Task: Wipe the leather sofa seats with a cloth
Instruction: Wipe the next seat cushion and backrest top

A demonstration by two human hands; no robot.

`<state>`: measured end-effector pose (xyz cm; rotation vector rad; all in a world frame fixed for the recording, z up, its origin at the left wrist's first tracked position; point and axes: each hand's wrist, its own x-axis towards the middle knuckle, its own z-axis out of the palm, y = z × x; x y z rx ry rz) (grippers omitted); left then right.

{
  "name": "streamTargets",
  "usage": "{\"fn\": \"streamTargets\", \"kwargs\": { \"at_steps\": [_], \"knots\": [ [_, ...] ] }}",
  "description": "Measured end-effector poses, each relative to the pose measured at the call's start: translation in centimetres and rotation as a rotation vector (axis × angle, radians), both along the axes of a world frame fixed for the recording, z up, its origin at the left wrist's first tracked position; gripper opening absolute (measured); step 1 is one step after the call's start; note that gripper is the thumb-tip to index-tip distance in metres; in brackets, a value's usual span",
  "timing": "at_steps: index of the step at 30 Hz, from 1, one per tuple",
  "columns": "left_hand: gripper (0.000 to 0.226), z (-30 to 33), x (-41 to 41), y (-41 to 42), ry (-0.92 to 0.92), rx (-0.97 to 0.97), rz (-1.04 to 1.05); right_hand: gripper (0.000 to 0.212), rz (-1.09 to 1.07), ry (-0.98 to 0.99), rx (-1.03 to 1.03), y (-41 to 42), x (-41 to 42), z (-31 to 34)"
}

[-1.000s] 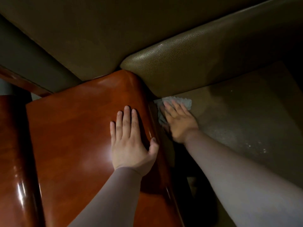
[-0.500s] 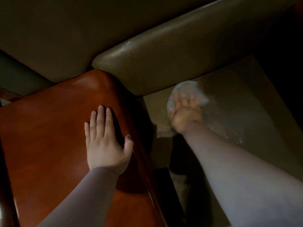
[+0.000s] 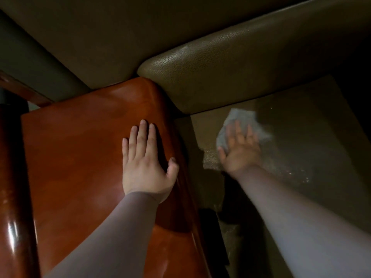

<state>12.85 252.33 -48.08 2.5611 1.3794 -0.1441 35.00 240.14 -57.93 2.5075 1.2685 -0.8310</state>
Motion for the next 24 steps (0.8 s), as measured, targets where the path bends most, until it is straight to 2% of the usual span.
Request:
{"fn": "streamTargets", "kwargs": {
  "at_steps": [3,5,7,10,12,15,17,20,23,24],
  "knots": [
    [0.093,0.1,-0.1,0.0,0.004,-0.001,0.005,0.076,0.335,0.070,0.060,-1.2,-4.4,-0.8],
    [0.093,0.1,-0.1,0.0,0.013,-0.011,-0.001,0.075,0.469,0.120,0.064,-1.8,-2.9,-0.3],
    [0.093,0.0,-0.1,0.1,0.014,-0.003,0.001,0.075,0.435,0.134,0.048,-2.1,0.0,-0.1],
    [0.094,0.2,0.0,0.2,-0.001,-0.006,0.002,0.074,0.103,0.045,-0.003,-2.9,4.3,0.3],
    [0.094,0.3,0.0,0.2,-0.003,-0.012,-0.001,0.074,-0.020,-0.016,-0.058,-3.2,4.0,0.8],
    [0.092,0.3,0.0,0.2,0.005,-0.030,-0.001,0.080,-0.094,0.049,-0.098,-1.5,0.5,1.6],
    [0.089,0.4,0.0,0.1,-0.007,-0.034,-0.018,0.092,0.010,0.097,-0.098,-0.7,-2.5,1.6],
    [0.088,0.3,-0.1,0.1,-0.041,-0.035,-0.012,0.088,0.279,0.078,-0.090,-1.6,-5.1,0.9],
    [0.087,0.0,-0.3,0.1,-0.036,-0.030,-0.009,0.079,0.430,0.160,-0.028,-3.0,-0.7,1.2],
    [0.087,0.0,-0.5,0.0,-0.041,-0.023,-0.006,0.077,0.416,0.134,0.003,-3.4,1.5,1.2]
  ]
}}
